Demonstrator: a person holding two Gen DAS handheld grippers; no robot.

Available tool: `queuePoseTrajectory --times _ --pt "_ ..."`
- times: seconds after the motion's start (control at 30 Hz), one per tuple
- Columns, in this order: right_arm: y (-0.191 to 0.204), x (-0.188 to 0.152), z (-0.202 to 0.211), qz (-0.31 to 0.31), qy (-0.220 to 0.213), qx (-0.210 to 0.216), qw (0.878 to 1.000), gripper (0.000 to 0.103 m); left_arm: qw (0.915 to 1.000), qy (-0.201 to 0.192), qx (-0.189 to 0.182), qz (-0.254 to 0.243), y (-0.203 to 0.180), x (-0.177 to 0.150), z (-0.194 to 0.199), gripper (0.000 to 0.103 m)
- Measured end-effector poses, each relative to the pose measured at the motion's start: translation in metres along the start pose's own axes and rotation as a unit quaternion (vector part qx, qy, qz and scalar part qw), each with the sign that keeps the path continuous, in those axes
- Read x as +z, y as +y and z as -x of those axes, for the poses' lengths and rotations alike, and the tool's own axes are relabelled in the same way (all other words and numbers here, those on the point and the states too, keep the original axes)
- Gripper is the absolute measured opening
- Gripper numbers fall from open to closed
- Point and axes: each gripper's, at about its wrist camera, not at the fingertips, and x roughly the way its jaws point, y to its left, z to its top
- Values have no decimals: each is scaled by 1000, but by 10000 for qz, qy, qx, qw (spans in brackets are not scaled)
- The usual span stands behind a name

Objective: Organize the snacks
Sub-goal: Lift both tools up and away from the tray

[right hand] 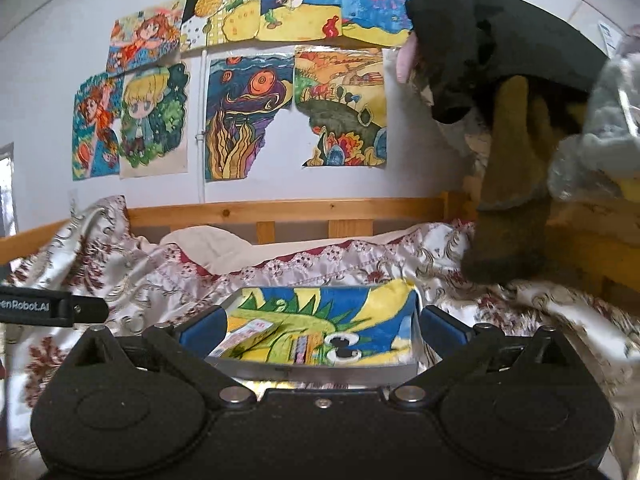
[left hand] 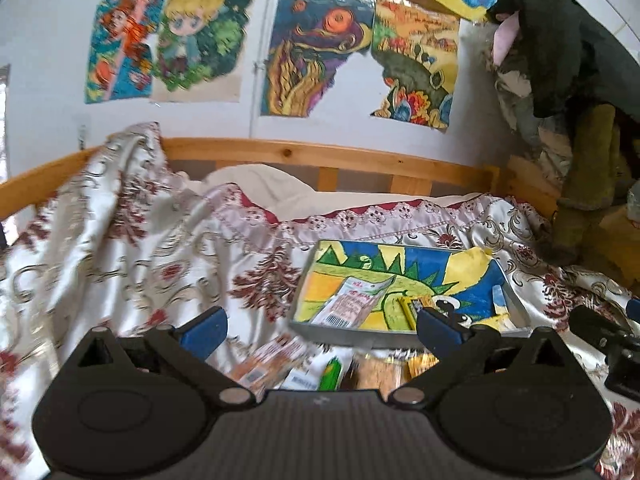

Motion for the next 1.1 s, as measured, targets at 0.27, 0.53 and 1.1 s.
queuePoseTrajectory --times 0.27,0.53,1.1 --pt "-3 -16 69 -139 32 191 9997 102 9995 63 283 -103 -5 -39 73 103" --pt "-9 -31 124 -390 -53 130 9991 102 9980 348 353 384 5 -62 122 103" --pt "-15 -33 161 22 -52 -32 10000 102 9965 122 697 -451 -31 -55 179 103"
